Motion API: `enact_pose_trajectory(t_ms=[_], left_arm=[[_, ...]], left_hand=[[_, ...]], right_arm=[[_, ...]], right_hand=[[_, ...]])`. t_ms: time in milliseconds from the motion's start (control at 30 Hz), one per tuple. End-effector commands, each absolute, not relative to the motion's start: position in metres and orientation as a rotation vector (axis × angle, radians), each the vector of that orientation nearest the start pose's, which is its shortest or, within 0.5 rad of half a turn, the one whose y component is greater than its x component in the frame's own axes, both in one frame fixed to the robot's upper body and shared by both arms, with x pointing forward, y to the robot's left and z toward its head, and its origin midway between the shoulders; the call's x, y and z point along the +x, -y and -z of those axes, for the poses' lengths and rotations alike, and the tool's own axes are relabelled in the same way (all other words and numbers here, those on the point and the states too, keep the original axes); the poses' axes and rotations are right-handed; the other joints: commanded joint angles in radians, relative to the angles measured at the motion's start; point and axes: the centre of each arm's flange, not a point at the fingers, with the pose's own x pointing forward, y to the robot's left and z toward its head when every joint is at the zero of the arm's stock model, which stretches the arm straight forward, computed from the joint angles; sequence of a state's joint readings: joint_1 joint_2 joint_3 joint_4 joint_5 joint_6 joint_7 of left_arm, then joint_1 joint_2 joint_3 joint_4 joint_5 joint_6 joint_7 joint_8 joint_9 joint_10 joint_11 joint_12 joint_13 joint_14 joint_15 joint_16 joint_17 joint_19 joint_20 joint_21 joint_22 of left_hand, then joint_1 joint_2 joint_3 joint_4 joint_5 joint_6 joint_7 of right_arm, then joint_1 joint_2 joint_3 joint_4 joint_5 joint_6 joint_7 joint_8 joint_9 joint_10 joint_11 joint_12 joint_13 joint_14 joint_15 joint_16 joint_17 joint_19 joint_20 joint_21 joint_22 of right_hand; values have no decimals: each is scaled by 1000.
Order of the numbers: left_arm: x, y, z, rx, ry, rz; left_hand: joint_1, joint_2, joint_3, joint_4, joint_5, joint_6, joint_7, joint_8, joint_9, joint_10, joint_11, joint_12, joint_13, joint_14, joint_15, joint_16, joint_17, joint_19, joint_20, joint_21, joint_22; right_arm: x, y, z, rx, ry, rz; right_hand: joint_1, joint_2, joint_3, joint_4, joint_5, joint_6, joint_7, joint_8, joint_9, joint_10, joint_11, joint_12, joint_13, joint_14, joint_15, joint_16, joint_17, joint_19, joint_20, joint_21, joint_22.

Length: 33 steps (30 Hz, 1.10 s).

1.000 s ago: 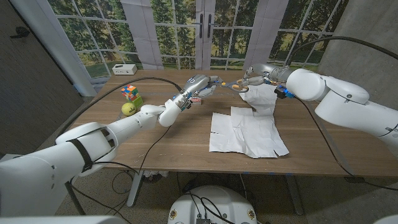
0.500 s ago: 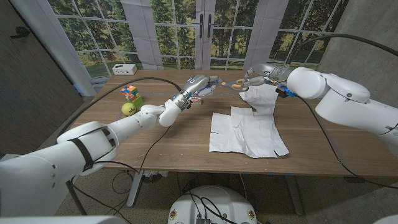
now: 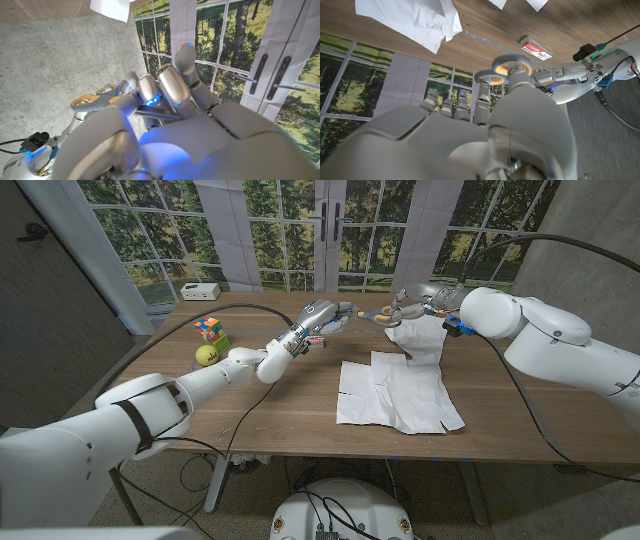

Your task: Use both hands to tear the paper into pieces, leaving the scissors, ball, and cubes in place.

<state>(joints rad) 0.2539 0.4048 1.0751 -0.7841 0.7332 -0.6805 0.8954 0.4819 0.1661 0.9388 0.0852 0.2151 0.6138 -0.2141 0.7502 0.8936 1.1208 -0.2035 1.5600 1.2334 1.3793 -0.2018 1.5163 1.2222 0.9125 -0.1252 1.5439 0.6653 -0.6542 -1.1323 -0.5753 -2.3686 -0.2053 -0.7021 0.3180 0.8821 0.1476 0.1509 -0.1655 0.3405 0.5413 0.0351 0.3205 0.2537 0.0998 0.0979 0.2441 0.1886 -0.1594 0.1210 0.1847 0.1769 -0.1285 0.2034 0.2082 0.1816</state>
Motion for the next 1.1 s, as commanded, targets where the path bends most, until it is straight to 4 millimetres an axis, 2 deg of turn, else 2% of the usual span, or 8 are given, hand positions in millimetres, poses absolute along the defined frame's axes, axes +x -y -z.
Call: enact_pose_trajectory(t_ms=[33, 267, 400, 833, 1100], left_arm=[[647, -109, -34, 1179, 1443, 138], [647, -110, -33, 1183, 1441, 136], [647, -110, -32, 1181, 1439, 141], [645, -109, -32, 1179, 1444, 138], [643, -109, -31, 1177, 1447, 138]], left_hand=[[-1, -5, 2, -6, -3, 6, -3, 7, 2, 2, -2, 7, 3, 0, -1, 2, 3, 0, -87, 7, 6], [-1, -5, 2, -6, -3, 3, -3, 6, 1, 2, -2, 6, 3, 0, -1, 2, 3, -3, -87, 3, 2], [-2, -6, 2, -5, -2, 1, -3, 7, 2, -1, -2, 6, 3, 0, -1, 1, 3, -10, -87, -2, -2], [-1, -5, 2, -5, -3, 6, -3, 9, -3, 5, -2, 7, 3, 2, -1, 3, 3, -5, -87, 2, 1], [-1, -6, 1, -5, -3, 4, -3, 12, 0, 4, -2, 7, 3, 3, -1, 4, 3, -3, -87, 4, 4]], right_arm=[[481, 209, -107, -1449, 425, -125], [482, 208, -107, -1475, 411, -131], [482, 208, -108, -1492, 402, -129], [481, 206, -107, -1518, 396, -112], [481, 204, -105, -1530, 392, -90]], right_hand=[[21, -1, 9, -3, 7, 9, -9, 4, 4, 3, -8, 0, 2, 1, -6, -1, 1, 3, -4, -1, 0], [39, -3, 15, -6, 12, 9, -13, 5, 6, 16, -16, 4, 2, 0, -8, -2, 0, 3, -6, -2, 0], [61, -8, 20, -6, 19, 18, -14, 10, 9, 57, -27, 19, 3, 5, -8, -1, 0, 4, -6, -4, -1], [78, -13, 22, -3, 24, 17, -9, 10, 12, 46, -26, 13, 4, -7, -9, -4, 0, 8, -14, -4, 0], [84, -17, 21, -1, 27, 20, -19, 12, 14, 48, -29, 14, 4, -3, -11, -2, 1, 14, -17, -2, 0]])
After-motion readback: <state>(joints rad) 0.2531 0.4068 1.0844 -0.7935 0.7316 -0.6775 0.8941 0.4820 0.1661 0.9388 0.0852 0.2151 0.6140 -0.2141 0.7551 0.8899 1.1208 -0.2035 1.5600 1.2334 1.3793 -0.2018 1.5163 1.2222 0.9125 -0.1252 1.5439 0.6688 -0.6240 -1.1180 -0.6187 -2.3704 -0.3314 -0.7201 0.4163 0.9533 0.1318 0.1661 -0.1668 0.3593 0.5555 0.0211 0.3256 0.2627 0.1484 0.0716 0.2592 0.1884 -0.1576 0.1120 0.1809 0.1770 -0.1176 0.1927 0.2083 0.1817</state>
